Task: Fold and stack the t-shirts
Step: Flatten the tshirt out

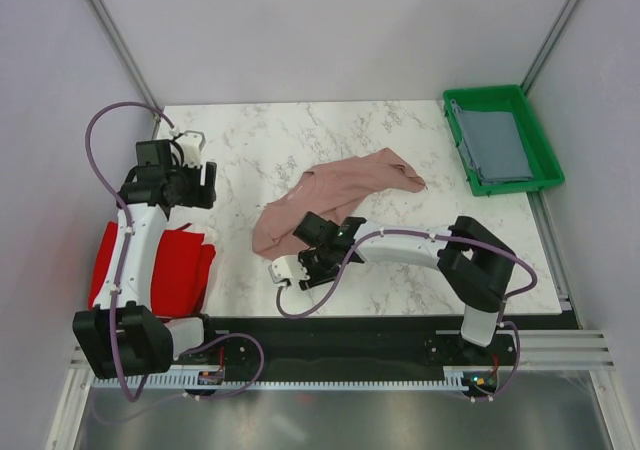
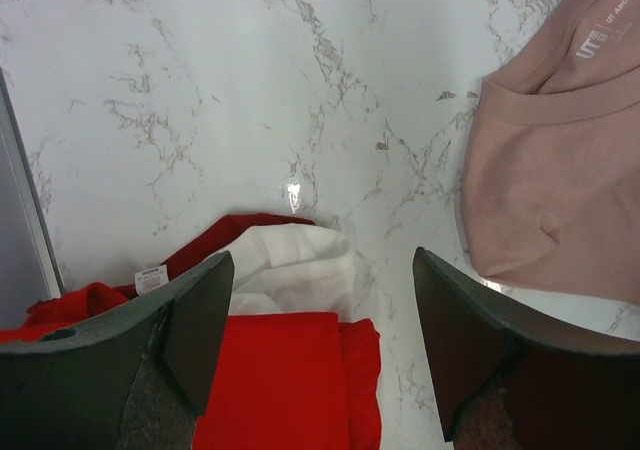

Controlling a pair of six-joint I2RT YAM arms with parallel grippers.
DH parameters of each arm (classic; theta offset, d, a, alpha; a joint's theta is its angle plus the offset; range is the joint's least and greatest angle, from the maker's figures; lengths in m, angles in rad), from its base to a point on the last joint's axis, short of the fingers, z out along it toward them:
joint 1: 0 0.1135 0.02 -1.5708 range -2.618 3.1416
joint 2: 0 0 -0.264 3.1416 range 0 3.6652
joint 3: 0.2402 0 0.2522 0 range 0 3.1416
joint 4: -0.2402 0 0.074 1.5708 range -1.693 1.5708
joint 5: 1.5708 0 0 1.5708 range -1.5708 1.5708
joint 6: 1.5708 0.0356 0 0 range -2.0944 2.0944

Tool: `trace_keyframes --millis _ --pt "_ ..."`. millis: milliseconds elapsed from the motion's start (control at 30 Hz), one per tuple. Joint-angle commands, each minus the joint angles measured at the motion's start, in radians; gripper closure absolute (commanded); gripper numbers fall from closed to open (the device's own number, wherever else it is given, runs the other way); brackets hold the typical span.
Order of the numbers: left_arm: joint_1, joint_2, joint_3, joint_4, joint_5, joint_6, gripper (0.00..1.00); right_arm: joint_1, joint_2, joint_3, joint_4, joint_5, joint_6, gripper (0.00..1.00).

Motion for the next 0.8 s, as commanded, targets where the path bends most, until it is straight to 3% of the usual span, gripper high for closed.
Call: trace_keyframes --millis 0,767 --pt "0.004 -0.027 -0.018 0.035 -0.002 0.018 0.2 0.003 0.032 0.06 0.045 0.01 0.011 0.58" --pt "0.004 -0.012 -0.035 0.051 0.018 -0.002 0.2 0.002 0.141 0.083 0.063 0.066 -0.009 0.57"
